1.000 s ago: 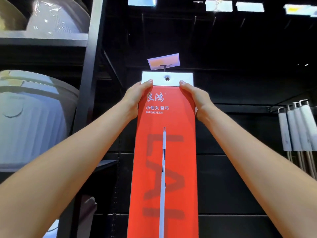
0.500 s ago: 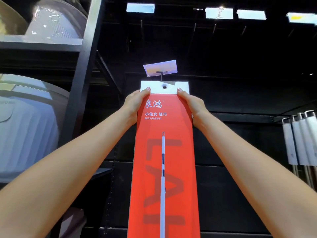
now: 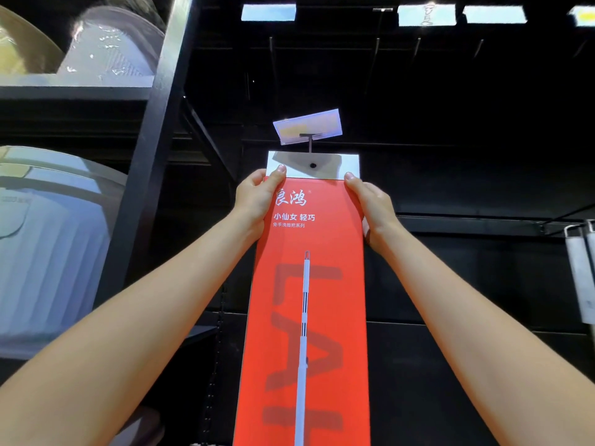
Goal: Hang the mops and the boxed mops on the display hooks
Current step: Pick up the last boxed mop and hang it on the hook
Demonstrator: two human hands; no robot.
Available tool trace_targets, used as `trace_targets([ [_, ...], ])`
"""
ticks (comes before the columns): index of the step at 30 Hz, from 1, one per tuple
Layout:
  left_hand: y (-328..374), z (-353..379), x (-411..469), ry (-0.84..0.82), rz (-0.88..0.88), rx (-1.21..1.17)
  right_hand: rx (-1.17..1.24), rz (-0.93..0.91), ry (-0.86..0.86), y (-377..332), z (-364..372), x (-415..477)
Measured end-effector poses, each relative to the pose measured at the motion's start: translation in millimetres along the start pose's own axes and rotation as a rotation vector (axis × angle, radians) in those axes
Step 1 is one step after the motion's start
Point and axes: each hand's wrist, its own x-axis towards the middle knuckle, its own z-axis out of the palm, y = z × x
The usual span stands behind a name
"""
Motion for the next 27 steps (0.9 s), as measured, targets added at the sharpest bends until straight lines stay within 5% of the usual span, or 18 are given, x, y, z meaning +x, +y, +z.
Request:
trace_targets([
  [27,-5.7,-2.7,18.1,0.004,-0.066,-0.004,-0.035,-0.021,0.042,6.3,7.5,16.5],
])
